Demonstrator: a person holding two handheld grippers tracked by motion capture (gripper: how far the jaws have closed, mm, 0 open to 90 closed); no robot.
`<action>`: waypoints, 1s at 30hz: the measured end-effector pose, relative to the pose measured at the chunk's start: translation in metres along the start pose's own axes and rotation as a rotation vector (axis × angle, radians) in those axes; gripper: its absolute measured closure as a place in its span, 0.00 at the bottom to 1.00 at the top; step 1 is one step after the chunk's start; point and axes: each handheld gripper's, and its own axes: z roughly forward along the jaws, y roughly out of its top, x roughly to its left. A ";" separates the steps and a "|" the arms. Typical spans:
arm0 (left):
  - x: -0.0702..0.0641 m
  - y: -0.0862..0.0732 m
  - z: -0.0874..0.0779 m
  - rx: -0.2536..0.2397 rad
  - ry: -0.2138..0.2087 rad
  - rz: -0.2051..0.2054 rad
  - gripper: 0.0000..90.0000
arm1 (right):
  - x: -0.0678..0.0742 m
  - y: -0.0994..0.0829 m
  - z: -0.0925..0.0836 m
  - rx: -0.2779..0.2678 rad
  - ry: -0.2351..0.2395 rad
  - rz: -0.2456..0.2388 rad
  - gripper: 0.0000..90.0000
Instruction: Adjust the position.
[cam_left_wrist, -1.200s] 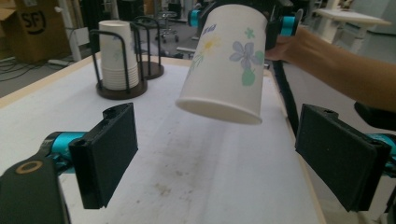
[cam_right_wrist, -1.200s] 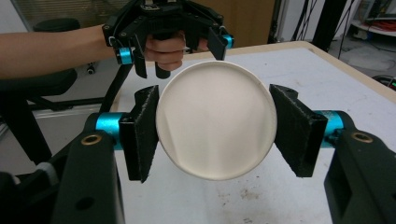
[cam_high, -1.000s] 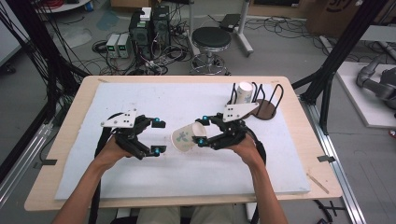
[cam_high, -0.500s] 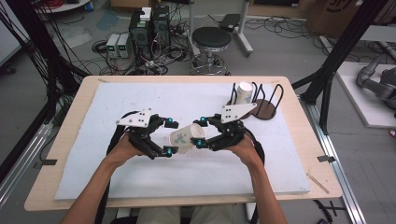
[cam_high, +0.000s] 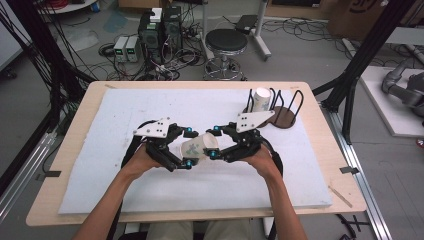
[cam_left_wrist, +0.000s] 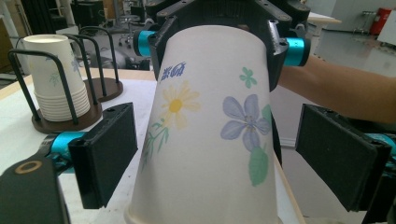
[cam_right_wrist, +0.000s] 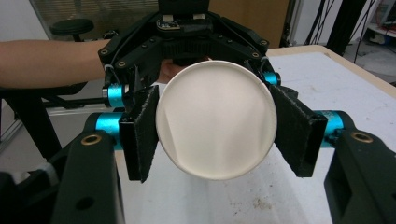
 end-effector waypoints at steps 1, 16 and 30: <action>0.000 0.000 0.001 -0.004 0.001 -0.001 0.14 | 0.000 0.000 0.000 0.000 0.002 0.000 0.42; 0.004 -0.008 0.008 -0.001 -0.025 -0.011 0.17 | 0.002 0.002 -0.002 -0.035 0.039 -0.007 0.42; 0.002 -0.008 0.006 -0.003 -0.051 0.019 0.31 | 0.003 0.002 -0.002 -0.038 0.048 -0.011 0.42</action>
